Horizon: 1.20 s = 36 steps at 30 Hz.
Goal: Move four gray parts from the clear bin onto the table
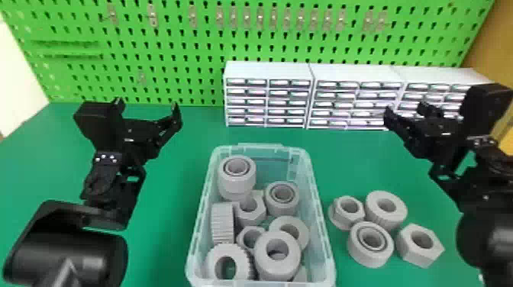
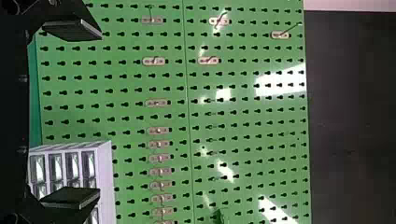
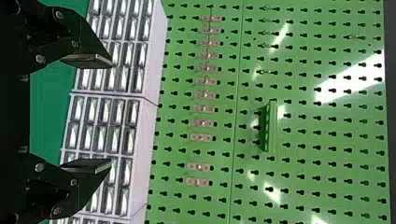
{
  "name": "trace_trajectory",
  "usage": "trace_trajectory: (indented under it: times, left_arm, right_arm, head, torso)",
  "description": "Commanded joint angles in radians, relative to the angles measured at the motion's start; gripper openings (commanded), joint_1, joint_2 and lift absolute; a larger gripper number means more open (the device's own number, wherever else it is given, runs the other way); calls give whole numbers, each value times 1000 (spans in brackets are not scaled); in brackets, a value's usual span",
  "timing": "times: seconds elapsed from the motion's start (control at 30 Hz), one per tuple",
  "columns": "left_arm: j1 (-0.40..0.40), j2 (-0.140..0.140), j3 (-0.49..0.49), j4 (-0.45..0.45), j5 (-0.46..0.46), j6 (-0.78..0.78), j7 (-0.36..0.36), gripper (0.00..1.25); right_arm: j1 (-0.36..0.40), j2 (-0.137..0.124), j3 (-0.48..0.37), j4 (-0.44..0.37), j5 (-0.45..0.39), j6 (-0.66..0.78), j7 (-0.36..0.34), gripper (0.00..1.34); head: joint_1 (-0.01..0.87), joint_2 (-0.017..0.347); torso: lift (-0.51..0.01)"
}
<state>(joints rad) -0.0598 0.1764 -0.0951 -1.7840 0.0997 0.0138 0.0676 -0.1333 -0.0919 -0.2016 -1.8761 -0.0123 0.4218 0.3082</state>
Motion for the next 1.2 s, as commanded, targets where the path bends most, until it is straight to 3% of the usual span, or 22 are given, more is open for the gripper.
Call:
trace_trajectory:
  times: [0.0,1.17]
  left_arm:
    - [0,0,0,0,0,0,0,1140]
    - [0,0,0,0,0,0,0,1140]
  right_arm:
    - [0,0,1,0,0,0,0,830]
    - [0,4,-2,-2,-9,0,-3,828]
  head:
    - [678,34]
    - [678,34]
  torso:
    - [-50]
    - [-50]
